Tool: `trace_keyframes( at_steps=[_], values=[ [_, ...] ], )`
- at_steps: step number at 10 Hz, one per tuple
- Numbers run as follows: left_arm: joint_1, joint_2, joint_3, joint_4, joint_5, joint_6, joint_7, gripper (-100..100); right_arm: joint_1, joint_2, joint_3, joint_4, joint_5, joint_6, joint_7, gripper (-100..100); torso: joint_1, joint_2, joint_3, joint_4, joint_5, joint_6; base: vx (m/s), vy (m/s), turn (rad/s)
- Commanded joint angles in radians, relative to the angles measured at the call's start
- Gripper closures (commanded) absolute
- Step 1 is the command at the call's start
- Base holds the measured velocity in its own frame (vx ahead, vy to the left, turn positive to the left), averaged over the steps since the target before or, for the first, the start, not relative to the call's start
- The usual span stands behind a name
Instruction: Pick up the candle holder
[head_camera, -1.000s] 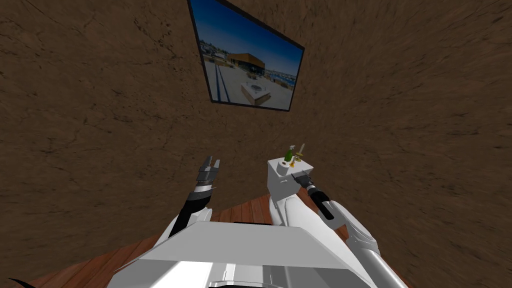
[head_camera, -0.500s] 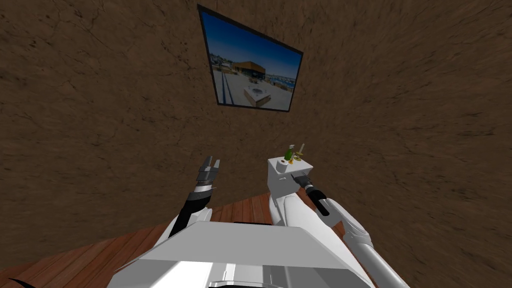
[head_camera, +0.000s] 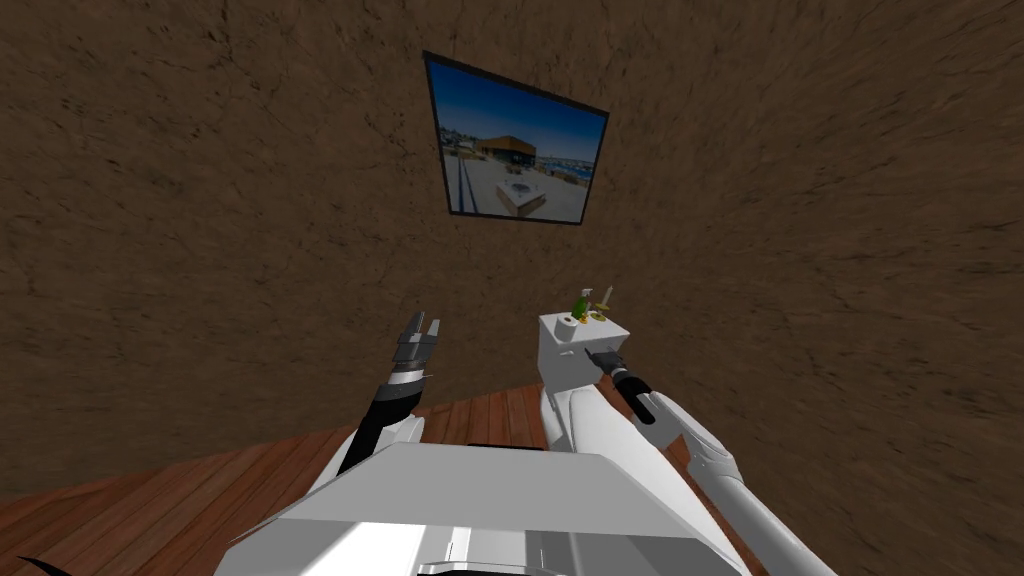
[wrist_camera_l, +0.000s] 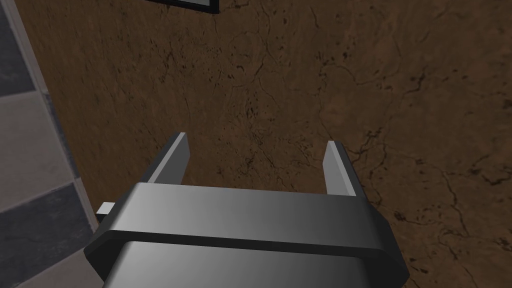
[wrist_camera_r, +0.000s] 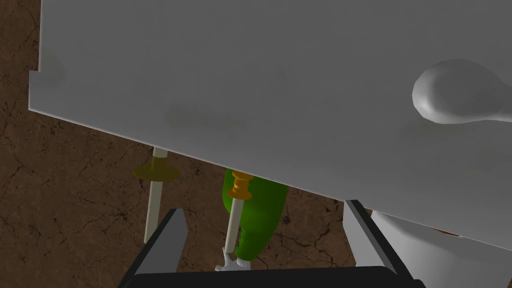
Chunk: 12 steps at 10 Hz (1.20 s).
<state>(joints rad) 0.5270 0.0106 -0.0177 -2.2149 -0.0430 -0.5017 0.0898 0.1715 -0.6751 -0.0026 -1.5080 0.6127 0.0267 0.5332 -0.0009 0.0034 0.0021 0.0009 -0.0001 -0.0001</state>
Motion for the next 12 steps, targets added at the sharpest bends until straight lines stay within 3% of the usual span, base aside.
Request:
trace_keyframes(
  at_steps=[1,6,12],
  values=[
    [0.000,0.000,0.000,0.000,0.000,0.000,0.000,0,-0.013,-0.028,0.016,0.013,-0.025,0.040,-0.037,-100,0.000,0.000,0.000,0.000,0.000,0.000,-0.056,0.024,0.099],
    [0.000,0.000,0.000,0.000,0.000,0.000,0.000,0,-0.067,-0.123,0.041,0.076,-0.108,0.136,-0.145,-100,0.004,-0.002,-0.001,-0.001,0.001,0.000,-0.039,0.060,0.107],
    [0.000,0.000,0.000,0.000,0.000,0.000,0.000,0,-0.140,-0.242,0.042,0.166,-0.212,0.227,-0.266,-100,0.005,-0.005,-0.003,-0.001,0.001,0.000,-0.009,0.077,0.098]
  ],
)
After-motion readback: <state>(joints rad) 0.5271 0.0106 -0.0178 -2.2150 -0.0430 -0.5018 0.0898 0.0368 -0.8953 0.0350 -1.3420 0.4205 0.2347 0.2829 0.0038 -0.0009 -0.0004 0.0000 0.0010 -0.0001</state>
